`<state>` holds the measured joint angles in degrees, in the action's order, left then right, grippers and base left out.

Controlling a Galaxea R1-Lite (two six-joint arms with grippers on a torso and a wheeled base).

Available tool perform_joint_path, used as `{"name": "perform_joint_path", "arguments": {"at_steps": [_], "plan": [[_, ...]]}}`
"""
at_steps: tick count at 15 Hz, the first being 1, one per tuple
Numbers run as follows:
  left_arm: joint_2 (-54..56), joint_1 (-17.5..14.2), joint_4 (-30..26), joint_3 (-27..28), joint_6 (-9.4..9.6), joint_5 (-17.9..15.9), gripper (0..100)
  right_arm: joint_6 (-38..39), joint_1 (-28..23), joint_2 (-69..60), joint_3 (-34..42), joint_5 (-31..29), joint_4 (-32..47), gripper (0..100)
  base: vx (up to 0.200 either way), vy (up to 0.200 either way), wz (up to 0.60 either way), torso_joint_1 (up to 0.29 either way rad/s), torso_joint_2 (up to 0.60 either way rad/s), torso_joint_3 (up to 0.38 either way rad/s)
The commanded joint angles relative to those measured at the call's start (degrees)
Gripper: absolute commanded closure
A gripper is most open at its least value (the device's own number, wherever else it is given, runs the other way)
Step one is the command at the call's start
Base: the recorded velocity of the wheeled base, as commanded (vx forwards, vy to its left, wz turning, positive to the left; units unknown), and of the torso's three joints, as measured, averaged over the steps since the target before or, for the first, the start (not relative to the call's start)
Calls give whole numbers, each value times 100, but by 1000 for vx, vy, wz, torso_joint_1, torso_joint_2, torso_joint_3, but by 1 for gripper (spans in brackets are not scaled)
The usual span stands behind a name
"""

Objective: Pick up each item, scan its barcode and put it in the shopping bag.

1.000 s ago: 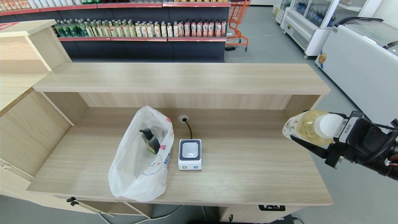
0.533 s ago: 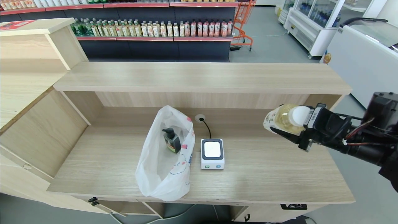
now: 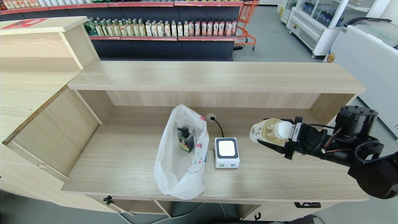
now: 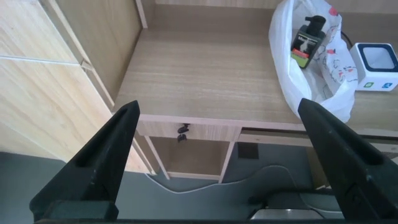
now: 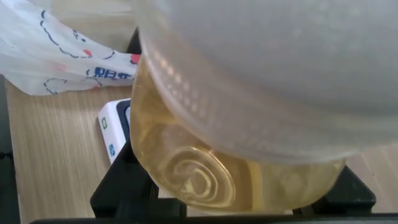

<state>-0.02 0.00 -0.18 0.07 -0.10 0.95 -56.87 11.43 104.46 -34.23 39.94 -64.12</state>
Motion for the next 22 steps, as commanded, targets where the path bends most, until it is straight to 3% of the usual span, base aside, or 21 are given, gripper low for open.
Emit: {"name": "perform_joint_path", "arguments": {"at_steps": [1,4,12,16,22], "plan": [[2,0,1,1,-8,2,0,-8,-80,435,48,190,-206,100,0,0,0,0,0,0],[2,0,1,1,-8,2,0,44,-124,1085,4,568,-988,100,0,0,0,0,0,0],[2,0,1,1,-8,2,0,71,-273,2131,-312,1289,-1718,100,0,0,0,0,0,0],[2,0,1,1,-8,2,0,27,-212,2685,-1147,1842,-1788,100,0,0,0,0,0,0],[2,0,9,1,-8,2,0,27,-10,3291,-2079,1860,-1779,100,0,0,0,0,0,0]]}}
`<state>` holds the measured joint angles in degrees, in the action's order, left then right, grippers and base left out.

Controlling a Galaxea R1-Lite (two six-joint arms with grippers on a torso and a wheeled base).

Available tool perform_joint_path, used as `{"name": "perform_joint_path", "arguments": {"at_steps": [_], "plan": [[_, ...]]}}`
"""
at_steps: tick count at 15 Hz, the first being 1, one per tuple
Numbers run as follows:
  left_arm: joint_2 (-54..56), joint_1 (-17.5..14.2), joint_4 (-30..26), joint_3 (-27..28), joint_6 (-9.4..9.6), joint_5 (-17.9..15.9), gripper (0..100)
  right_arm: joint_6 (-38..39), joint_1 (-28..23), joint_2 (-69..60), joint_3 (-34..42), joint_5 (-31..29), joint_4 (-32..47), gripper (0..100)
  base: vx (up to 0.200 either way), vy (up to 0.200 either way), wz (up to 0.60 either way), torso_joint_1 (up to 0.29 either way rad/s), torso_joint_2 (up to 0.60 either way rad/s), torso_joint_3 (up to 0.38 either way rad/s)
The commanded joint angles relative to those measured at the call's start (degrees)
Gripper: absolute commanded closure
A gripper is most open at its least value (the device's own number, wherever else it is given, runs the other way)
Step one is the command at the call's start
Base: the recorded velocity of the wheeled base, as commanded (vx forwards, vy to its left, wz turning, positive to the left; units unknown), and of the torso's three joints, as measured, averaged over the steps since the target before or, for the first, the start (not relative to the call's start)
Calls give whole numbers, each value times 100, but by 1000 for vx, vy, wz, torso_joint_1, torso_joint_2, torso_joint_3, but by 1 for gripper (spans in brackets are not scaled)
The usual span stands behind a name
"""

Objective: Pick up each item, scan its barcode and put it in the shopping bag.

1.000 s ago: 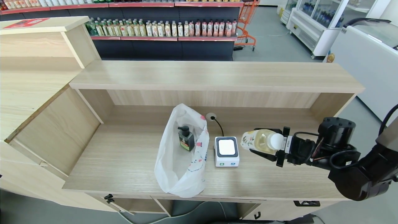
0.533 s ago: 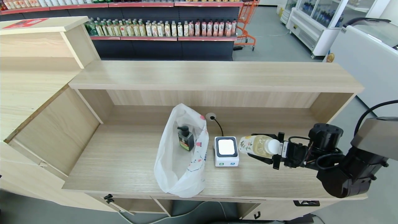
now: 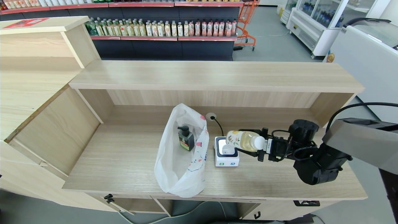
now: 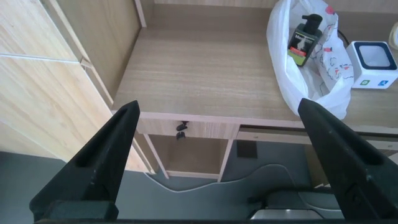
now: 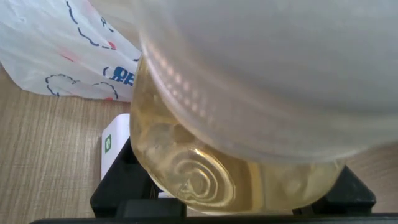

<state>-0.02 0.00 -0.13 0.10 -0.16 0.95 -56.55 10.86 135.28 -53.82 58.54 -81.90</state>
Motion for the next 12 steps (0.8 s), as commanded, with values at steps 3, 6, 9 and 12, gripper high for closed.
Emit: {"name": "perform_joint_path", "arguments": {"at_steps": [3,6,9,12], "plan": [[2,0,-4,-1,-2,2,0,-66,92,376,-181,0,-55,100,0,0,0,0,0,0],[2,0,-4,-1,-2,2,0,-146,100,526,-322,-9,-63,100,0,0,0,0,0,0],[2,0,-4,-1,-2,2,0,-357,92,684,-471,0,-72,100,0,0,0,0,0,0],[2,0,5,-1,-2,2,0,-383,92,825,-471,-9,-213,100,0,0,0,0,0,0]]}}
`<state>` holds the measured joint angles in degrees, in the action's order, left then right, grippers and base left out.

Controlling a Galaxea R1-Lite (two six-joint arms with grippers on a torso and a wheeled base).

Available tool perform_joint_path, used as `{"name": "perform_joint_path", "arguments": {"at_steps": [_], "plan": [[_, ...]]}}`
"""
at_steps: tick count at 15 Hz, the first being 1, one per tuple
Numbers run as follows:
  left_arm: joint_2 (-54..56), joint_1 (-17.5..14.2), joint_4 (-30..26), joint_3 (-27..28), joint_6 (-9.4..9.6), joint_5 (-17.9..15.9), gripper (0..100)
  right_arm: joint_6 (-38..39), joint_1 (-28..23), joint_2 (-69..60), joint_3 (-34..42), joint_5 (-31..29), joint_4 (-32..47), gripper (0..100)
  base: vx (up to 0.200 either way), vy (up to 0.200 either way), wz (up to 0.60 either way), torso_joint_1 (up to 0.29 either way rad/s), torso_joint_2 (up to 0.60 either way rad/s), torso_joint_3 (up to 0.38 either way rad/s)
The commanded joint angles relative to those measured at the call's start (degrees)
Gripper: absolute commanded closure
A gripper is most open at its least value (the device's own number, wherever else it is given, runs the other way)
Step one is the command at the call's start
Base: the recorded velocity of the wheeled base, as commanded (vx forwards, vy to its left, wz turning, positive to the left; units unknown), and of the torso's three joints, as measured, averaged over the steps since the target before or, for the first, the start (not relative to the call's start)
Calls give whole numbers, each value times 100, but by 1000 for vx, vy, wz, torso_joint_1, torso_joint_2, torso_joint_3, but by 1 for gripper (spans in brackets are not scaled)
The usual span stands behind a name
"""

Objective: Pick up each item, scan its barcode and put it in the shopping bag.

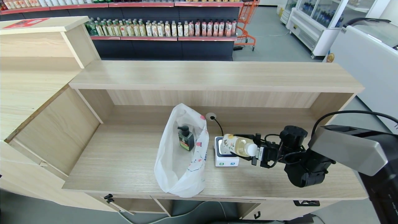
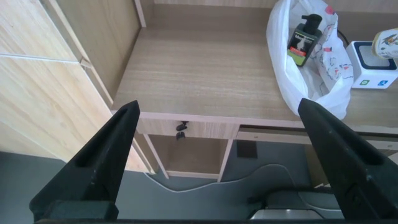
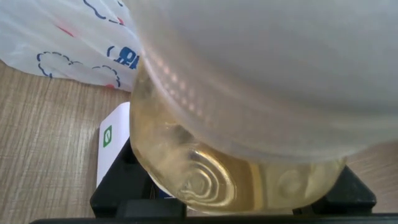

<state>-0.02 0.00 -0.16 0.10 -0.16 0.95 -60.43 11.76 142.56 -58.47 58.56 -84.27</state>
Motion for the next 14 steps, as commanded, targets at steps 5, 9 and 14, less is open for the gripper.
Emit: {"name": "perform_joint_path", "arguments": {"at_steps": [5,9,14], "plan": [[2,0,-2,-1,-2,2,0,5,19,211,-86,-29,-10,100,0,0,0,0,0,0],[2,0,-2,-1,-2,2,0,49,1,70,-86,-20,-10,100,0,0,0,0,0,0],[2,0,-2,-1,-2,2,0,699,10,-413,-51,-29,7,100,0,0,0,0,0,0]]}}
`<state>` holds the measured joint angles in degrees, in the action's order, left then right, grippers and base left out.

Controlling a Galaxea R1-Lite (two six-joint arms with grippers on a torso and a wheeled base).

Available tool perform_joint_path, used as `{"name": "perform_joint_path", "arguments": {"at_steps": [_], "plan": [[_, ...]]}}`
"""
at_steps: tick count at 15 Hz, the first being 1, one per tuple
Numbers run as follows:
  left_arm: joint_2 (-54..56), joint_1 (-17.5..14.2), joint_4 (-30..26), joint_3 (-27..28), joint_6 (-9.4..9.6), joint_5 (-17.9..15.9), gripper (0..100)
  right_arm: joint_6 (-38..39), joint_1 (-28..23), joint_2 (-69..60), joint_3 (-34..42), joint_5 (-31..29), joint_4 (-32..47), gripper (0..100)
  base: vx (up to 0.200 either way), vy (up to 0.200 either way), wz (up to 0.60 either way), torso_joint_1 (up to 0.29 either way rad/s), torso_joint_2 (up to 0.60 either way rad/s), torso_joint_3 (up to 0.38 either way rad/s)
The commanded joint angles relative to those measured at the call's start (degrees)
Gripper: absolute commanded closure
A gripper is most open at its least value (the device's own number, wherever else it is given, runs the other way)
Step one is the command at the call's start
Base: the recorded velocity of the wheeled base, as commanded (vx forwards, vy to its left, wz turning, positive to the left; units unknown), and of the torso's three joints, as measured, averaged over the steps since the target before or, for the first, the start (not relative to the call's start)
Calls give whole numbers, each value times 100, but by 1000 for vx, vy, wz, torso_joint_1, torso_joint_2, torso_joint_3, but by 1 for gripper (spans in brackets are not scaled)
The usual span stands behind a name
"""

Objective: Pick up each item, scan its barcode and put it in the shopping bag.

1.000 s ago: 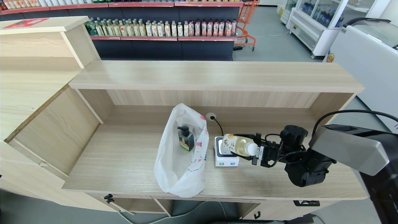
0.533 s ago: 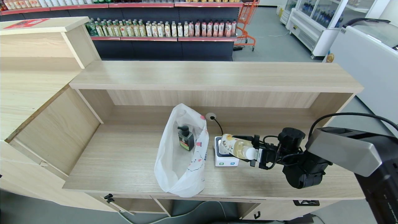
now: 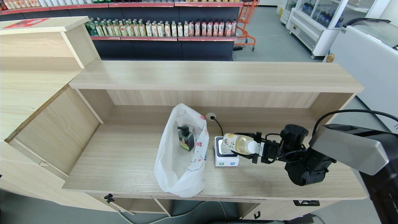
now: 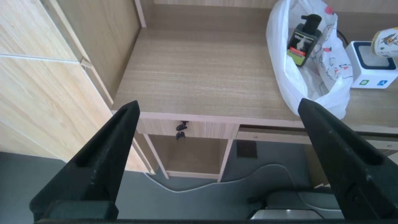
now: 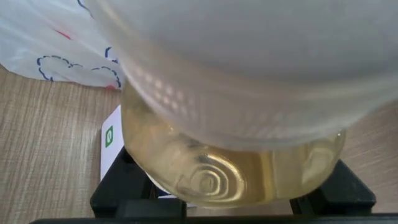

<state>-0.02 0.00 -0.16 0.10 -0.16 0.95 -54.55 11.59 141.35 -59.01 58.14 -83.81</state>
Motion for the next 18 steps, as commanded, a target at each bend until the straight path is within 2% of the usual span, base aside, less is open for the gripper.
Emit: {"name": "perform_joint_path", "arguments": {"at_steps": [1,3,5,6,7,8,9,10,11,12,14,18], "plan": [[2,0,-2,-1,-2,2,0,419,45,-468,-14,-4,-48,100,0,0,0,0,0,0],[2,0,-2,-1,-2,2,0,1087,-26,-864,-22,-4,-127,100,0,0,0,0,0,0],[2,0,-2,-1,-2,2,0,2159,-131,-1470,136,-83,-100,100,0,0,0,0,0,0],[2,0,-2,-1,-2,2,0,2643,-193,-1822,408,-452,-83,100,0,0,0,0,0,0],[2,0,7,-1,-2,2,0,3249,-201,-2243,909,-1155,-48,100,0,0,0,0,0,0],[2,0,-2,-1,-2,2,0,4181,-131,-2736,1560,-2061,84,100,0,0,0,0,0,0],[2,0,-2,-1,-2,2,0,4409,-87,-2885,1709,-2254,278,100,0,0,0,0,0,0],[2,0,-2,-1,-2,2,0,4743,45,-3254,1973,-2667,937,100,0,0,0,0,0,0],[2,0,-2,-1,-2,2,0,5060,194,-3412,2087,-2887,1271,100,0,0,0,0,0,0],[2,0,-2,-1,-2,2,0,5508,361,-3491,2096,-3063,1376,100,0,0,0,0,0,0],[2,0,-2,-1,-2,2,0,5833,555,-3509,2087,-3203,1464,100,0,0,0,0,0,0],[2,0,-2,-1,-2,2,0,5930,713,-3491,2034,-3203,1789,100,0,0,0,0,0,0]]}}
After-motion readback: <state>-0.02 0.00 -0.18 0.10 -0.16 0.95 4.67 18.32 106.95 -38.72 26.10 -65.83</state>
